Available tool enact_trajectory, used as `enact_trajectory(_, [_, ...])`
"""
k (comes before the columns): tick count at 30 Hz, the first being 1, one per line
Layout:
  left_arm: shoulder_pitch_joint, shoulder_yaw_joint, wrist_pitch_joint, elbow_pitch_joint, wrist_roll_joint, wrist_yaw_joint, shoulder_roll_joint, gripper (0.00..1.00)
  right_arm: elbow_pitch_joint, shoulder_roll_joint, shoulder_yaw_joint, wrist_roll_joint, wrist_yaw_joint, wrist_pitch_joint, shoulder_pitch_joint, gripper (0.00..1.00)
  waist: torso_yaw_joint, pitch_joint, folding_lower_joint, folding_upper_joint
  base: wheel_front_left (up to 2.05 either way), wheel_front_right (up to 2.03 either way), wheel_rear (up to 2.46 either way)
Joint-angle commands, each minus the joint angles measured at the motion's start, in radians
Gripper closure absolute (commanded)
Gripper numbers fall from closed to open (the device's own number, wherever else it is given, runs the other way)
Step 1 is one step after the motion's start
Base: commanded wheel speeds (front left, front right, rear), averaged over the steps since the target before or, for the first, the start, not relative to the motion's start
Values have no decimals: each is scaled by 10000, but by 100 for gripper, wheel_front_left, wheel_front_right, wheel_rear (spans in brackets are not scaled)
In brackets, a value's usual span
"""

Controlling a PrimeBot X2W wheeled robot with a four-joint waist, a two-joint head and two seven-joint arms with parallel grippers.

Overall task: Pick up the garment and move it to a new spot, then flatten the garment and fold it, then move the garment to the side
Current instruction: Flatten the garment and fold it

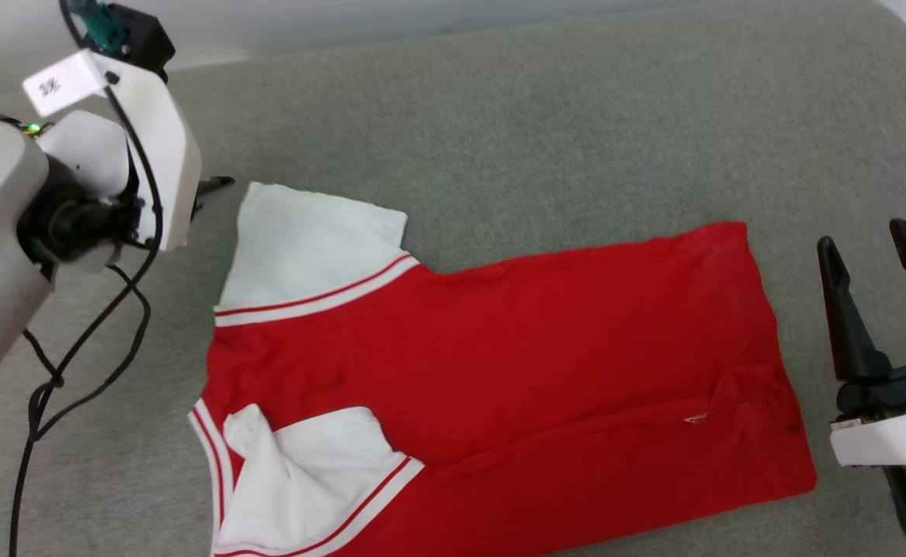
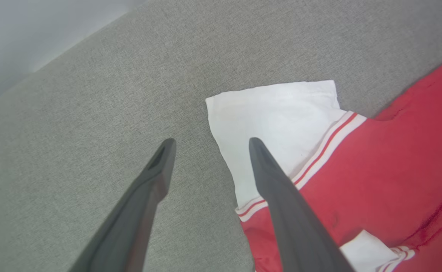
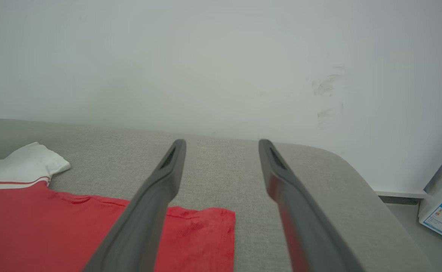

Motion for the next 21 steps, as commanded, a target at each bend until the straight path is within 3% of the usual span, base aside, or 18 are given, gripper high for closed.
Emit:
enact_trajectory(1, [-266,-51,378,260,-56,39,-106,0,-136,156,-2,-75,-7,1,6,0,-425,667,-1,0,0,0,0])
enact_trajectory(6, [-986,-141,1464,1128,-153,215,-410,0,-234,379,164,-145,-7,-47,-425,0,-779,1417,-1,0,0,0,0])
enact_trajectory(13, [-1202,-258,1944,2094,-148,331,-665,0,17,388,433,-156,-7,-194,-994,0,-1052,2090,-1,0,0,0,0])
enact_trajectory(18, [-763,-564,2173,2374,-266,-51,-911,0,326,232,501,-80,-7,-263,-1222,0,-979,2141,-1,0,0,0,0])
enact_trajectory(19, [-704,-556,2162,2378,-311,-148,-965,100,367,172,491,-69,-7,-274,-1286,0,-945,2108,-1,0,0,0,0])
enact_trajectory(21, [-699,-630,2174,2402,-263,-318,-1007,100,430,38,439,-54,-7,-285,-1422,0,-880,2008,-1,0,0,0,0])
